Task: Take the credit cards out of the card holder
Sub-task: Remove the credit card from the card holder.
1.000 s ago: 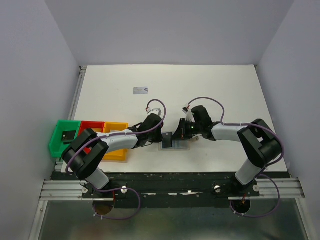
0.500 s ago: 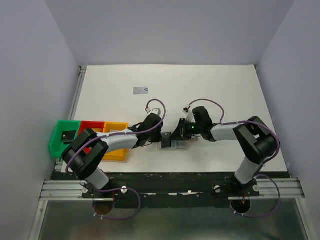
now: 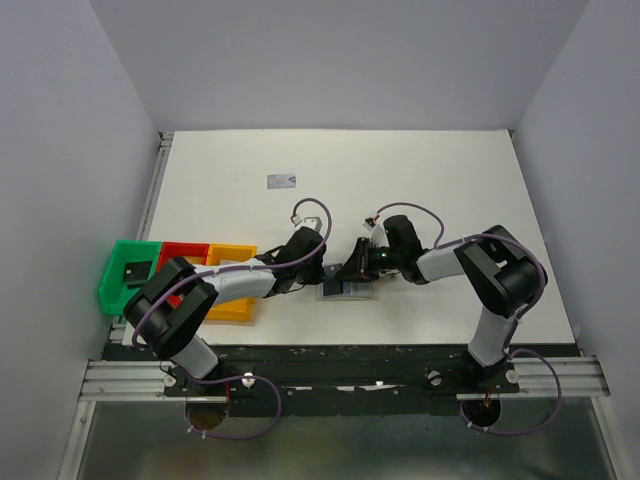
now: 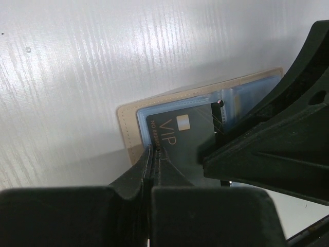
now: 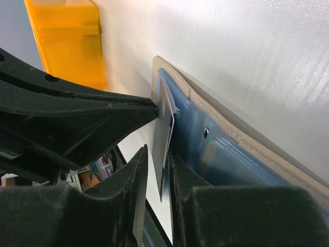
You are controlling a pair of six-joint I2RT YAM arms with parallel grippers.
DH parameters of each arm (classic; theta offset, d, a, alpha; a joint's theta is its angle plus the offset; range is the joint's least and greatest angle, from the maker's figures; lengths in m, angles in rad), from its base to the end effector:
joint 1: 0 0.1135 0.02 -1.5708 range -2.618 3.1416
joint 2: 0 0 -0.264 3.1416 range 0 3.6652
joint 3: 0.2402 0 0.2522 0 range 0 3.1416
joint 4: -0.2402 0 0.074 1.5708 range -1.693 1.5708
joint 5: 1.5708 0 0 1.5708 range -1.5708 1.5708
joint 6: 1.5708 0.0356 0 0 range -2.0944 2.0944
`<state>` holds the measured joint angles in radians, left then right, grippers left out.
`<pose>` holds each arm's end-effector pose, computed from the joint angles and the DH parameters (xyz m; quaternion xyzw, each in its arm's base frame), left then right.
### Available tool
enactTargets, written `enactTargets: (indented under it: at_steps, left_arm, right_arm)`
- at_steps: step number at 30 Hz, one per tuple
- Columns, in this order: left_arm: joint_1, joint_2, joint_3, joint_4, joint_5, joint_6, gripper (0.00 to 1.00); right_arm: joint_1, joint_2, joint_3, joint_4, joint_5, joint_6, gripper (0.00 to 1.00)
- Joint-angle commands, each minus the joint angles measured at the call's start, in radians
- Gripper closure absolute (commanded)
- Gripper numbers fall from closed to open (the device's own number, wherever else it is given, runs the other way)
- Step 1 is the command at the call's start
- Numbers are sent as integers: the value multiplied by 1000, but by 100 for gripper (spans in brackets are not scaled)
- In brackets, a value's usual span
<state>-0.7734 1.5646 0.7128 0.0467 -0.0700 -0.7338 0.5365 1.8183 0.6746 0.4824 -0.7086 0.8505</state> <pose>0.2169 -0.2083 0.1537 0.0053 0.9271 -0.2318 0.2945 0.2636 0.1837 0.1093 -0.0188 0.8560 0.5030 0.1176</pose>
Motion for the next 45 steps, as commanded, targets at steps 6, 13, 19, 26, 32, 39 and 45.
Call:
enactTargets:
  at_steps: [6,13,19,26,32,39,45]
  left_arm:
    - [-1,35,-12,16,47,7,100]
    - [-1,20,-19,4,19,-7,92]
    - [3,17,-19,-15,1,-21,73]
    - [10,28,-15,-18,4,-26,81]
    - [11,34,-13,-21,6,-30,97]
    - [16,35,-15,-25,4,-32,100]
    - [17,43,-13,-34,1,-38,100]
  right_arm:
    - [5,58,28,68,-94,30,68]
    - [2,35,20,42,-83,13,71]
    - [-27,6,3,25,-83,-2,72]
    - [-44,-39,-17,1,-81,-19,72]
    - [-52,-63,-21,-16,-78,-30,73]
    - [-66,-93,-32,-44,-74,-47,75]
    - [-81,-108,-44,-59,-72,-62,75]
